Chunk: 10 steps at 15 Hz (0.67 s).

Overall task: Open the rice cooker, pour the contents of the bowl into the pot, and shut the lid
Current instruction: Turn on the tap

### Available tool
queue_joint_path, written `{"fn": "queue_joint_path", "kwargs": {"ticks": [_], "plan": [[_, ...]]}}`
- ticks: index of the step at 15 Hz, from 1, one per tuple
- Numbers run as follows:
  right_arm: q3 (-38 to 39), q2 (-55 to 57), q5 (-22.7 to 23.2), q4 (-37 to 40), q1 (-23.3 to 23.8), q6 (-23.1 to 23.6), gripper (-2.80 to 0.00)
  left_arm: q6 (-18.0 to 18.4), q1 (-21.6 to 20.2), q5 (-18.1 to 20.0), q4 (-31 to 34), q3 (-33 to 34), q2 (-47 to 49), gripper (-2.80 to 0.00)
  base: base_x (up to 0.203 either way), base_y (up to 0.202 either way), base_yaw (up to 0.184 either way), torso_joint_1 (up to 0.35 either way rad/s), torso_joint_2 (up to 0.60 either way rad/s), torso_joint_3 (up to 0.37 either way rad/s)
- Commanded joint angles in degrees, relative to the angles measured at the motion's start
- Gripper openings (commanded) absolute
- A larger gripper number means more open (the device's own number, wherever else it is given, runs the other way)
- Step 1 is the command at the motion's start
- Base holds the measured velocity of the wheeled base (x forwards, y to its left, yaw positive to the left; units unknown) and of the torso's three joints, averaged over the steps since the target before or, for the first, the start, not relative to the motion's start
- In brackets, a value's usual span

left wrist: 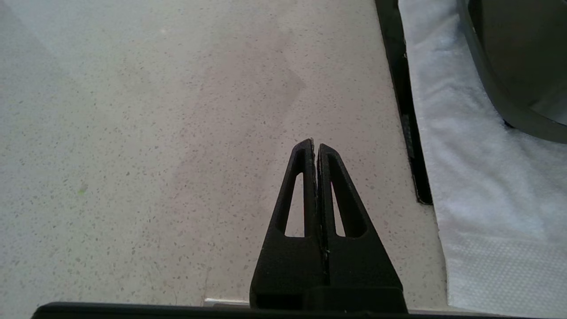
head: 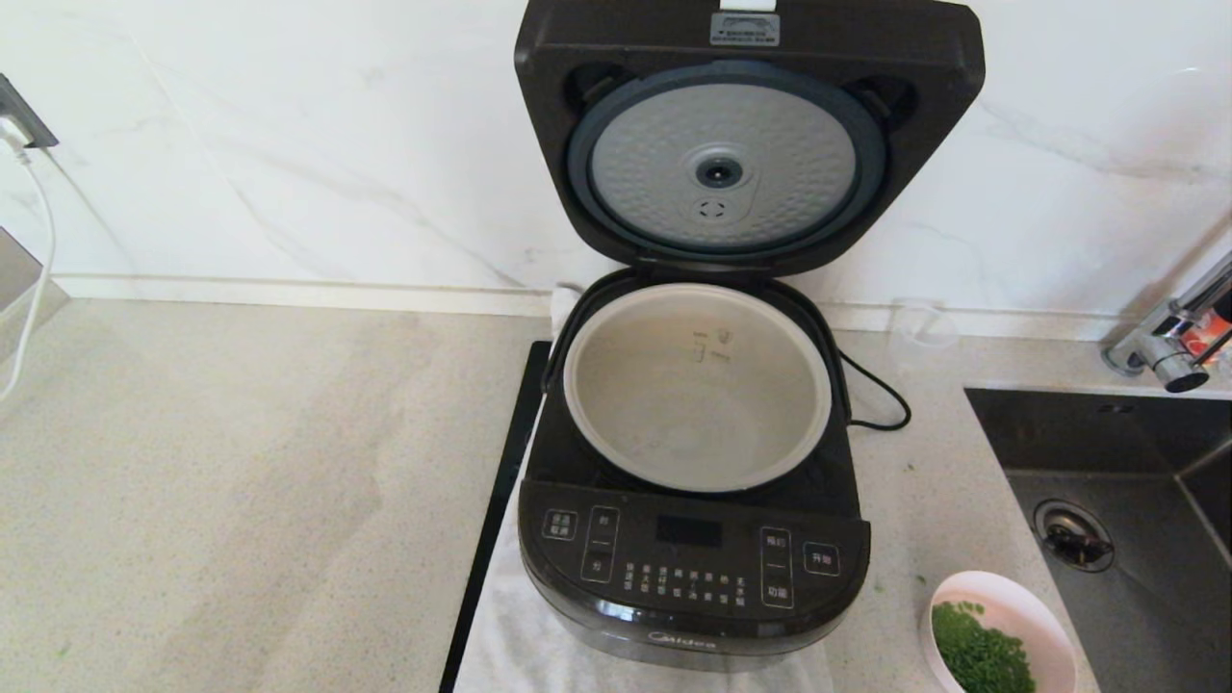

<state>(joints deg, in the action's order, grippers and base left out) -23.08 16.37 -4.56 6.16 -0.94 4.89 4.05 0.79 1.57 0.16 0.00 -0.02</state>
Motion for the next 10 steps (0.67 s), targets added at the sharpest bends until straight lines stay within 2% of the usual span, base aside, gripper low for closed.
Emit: {"fn": "queue_joint_path", "kwargs": {"ticks": [1,5,7,10], "plan": [[-2.48,14.92,-6.03,-1.56,0.19,1.91,-2.8,0.0,0.0,0.01,0.02,0.09,0.02,-2.8,0.0,0.0,0.0,0.0,0.0,0.0],[-6.84,35.49,-19.87,-4.47,2.4,3.45,-2.8,0.0,0.0,0.01,0.02,0.09,-0.06,-2.8,0.0,0.0,0.0,0.0,0.0,0.0],[-9.82,45.73,-23.29,-6.92,6.25,3.37,-2.8,0.0,0.0,0.01,0.02,0.09,-0.04,-2.8,0.0,0.0,0.0,0.0,0.0,0.0],[-12.6,58.57,-26.02,-15.12,14.36,3.24,-2.8,0.0,0.0,0.01,0.02,0.09,0.02,-2.8,0.0,0.0,0.0,0.0,0.0,0.0]]}}
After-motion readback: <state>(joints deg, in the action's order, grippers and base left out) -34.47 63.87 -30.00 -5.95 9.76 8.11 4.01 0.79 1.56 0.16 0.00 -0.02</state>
